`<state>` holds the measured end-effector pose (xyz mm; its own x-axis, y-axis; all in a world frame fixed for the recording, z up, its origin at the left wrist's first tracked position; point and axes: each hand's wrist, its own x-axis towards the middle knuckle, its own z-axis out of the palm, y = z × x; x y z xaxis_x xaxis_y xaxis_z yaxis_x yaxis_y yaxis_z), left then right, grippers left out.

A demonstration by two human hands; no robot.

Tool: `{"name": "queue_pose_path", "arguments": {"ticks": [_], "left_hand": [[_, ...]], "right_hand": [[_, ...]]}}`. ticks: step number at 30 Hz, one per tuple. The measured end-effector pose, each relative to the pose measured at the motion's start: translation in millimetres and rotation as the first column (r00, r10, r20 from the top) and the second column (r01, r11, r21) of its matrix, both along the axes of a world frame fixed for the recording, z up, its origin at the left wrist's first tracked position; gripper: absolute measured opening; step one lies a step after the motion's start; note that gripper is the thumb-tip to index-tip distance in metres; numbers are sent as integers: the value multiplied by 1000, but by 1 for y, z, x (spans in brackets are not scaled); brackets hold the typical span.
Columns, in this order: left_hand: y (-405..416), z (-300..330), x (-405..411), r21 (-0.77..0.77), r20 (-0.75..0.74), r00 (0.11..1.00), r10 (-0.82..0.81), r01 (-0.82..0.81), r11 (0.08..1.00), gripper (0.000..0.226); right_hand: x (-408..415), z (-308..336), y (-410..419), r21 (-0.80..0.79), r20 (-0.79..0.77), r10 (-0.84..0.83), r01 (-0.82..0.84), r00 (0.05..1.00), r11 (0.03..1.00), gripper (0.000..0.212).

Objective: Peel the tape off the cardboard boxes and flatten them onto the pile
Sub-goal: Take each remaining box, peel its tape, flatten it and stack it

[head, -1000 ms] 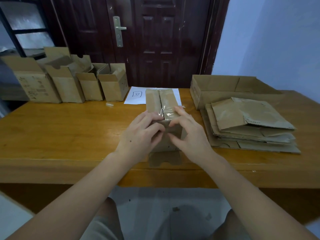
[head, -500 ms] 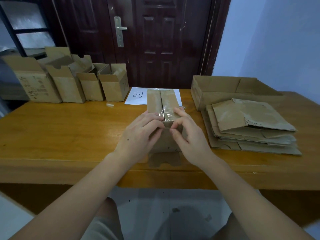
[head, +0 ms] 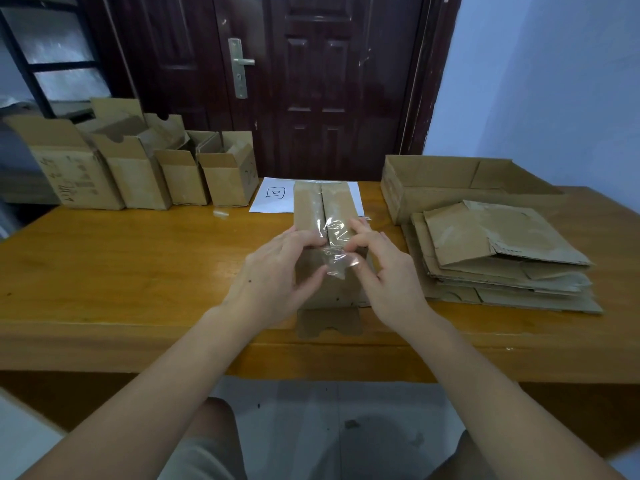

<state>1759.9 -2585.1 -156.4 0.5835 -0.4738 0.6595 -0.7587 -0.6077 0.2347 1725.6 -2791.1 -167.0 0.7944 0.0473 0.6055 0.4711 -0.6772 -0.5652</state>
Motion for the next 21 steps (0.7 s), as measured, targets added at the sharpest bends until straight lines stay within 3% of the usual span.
{"name": "queue_pose_path", "arguments": {"ticks": [3,6,10,13,17,21], "left_hand": [[2,3,2,29,25,999,-23,22,999,46],[-5,6,2,17,110,994,0,-2,1000,27],[-13,7,1,-24,184,980,81,-78,997,15],[-12,8,5,-22,208,976,57,-54,998,20],[-12,7,8,-37,206,977,46,-39,999,21],[-13,9,8,-55,197,979,43,-33,998,21]], "right_hand": [[-1,3,-2,-76,12,-16,17,1000,997,10],[-3,9,-3,-123,61,-55,62,997,991,18],[-6,19,0,-249,209,-142,193,967,949,9],[-5,28,-9,-356,188,-75,139,979,924,23],[3,38,-15,-509,269,-13,154,963,847,30],[1,46,-13,-517,257,10,129,966,846,35]]}}
